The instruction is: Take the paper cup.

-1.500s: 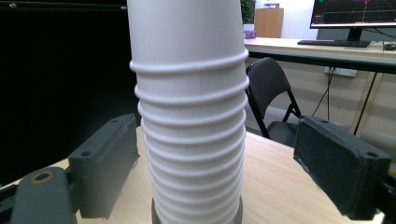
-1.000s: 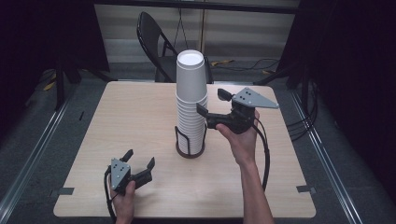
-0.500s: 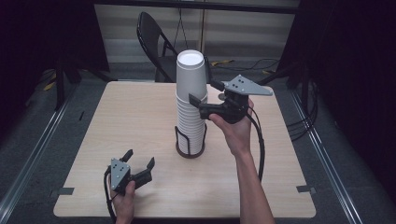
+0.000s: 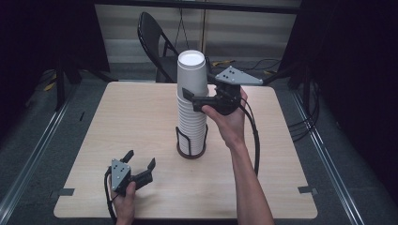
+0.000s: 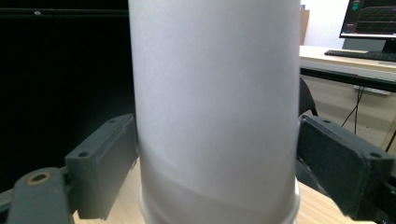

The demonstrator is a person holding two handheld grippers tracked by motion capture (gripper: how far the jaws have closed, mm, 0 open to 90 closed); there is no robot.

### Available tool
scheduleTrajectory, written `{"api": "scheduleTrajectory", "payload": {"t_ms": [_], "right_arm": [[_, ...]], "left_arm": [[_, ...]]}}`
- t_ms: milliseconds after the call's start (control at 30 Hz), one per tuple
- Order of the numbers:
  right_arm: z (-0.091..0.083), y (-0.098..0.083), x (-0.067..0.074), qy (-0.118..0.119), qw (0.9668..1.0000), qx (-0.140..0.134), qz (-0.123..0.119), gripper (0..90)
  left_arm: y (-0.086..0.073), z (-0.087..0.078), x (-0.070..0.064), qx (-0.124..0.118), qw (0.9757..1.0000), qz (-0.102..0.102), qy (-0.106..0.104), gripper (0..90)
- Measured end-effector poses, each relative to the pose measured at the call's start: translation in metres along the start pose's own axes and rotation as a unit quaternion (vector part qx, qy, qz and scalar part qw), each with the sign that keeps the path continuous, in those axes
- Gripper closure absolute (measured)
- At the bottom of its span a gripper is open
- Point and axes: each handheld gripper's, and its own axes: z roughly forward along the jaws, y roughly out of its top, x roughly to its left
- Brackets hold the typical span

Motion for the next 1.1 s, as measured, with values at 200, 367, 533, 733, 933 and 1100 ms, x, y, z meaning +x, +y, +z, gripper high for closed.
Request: {"api": "scheduleTrajectory", "payload": {"t_ms": [200, 367, 533, 733, 933, 1100], "right_arm": [[0.009, 0.001, -0.002, 0.003, 1.0000, 0.009, 0.002, 10.2], [0.016, 0.002, 0.000, -0.001, 0.9998, 0.017, -0.006, 9.3], [0.021, 0.003, 0.001, -0.005, 0.9996, 0.026, -0.008, 9.3], [0.028, 0.000, 0.002, -0.013, 0.9993, 0.036, -0.006, 10.1], [0.028, 0.000, 0.002, -0.017, 0.9992, 0.033, -0.012, 11.5], [0.027, 0.001, 0.003, -0.018, 0.9994, 0.028, -0.014, 11.7]], "left_arm": [[0.000, 0.000, 0.000, -0.001, 1.0000, 0.000, 0.000, 15.8], [0.000, 0.000, 0.001, -0.001, 1.0000, -0.002, 0.000, 15.8], [0.000, 0.000, 0.000, -0.001, 1.0000, 0.000, 0.000, 15.8], [0.000, -0.001, 0.001, -0.002, 1.0000, -0.003, -0.001, 15.8], [0.000, -0.001, 0.001, -0.002, 1.0000, -0.001, -0.001, 15.8], [0.000, -0.001, 0.001, -0.004, 1.0000, -0.003, -0.001, 15.8]]}}
